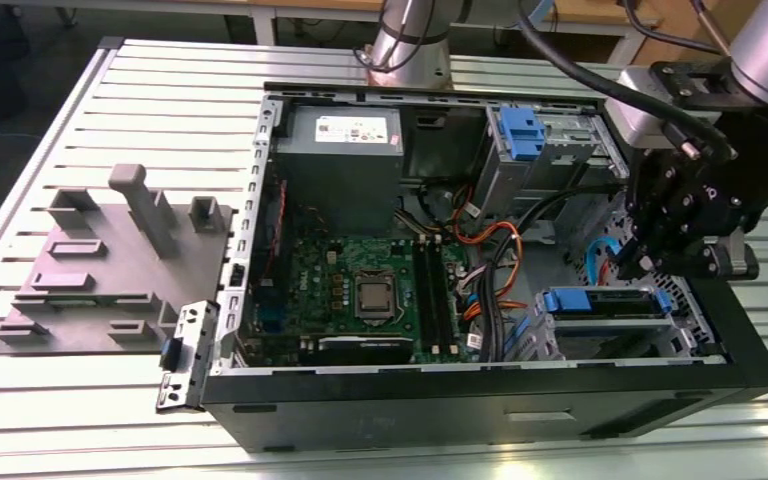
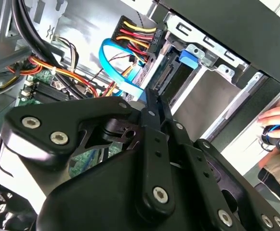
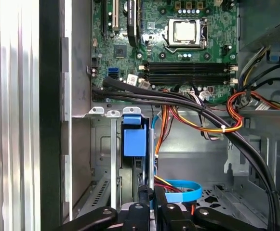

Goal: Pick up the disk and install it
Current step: 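Insert the first disk wire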

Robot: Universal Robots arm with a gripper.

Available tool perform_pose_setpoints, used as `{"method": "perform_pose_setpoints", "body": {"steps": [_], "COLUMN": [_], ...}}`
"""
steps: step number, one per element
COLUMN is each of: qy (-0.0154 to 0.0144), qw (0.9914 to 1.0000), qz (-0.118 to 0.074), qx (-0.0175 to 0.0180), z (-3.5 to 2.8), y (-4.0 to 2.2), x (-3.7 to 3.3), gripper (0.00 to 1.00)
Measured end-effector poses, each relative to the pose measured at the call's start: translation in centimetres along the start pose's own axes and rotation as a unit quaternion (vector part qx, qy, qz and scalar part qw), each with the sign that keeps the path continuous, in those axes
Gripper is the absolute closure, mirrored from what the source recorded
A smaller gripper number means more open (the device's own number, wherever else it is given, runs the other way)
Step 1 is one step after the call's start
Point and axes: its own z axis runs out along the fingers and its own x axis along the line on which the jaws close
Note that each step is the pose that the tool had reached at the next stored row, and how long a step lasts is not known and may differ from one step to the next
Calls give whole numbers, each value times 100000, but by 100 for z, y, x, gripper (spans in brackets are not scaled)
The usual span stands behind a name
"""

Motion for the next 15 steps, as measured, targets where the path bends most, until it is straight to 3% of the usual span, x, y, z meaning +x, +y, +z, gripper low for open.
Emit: {"method": "perform_pose_setpoints", "body": {"steps": [4,15], "qy": [6,-73], "qw": [100000,100000], "qz": [6,6], "qx": [252,264], "z": [37,103], "y": [38,42], "x": [5,52], "gripper": [84,84]}}
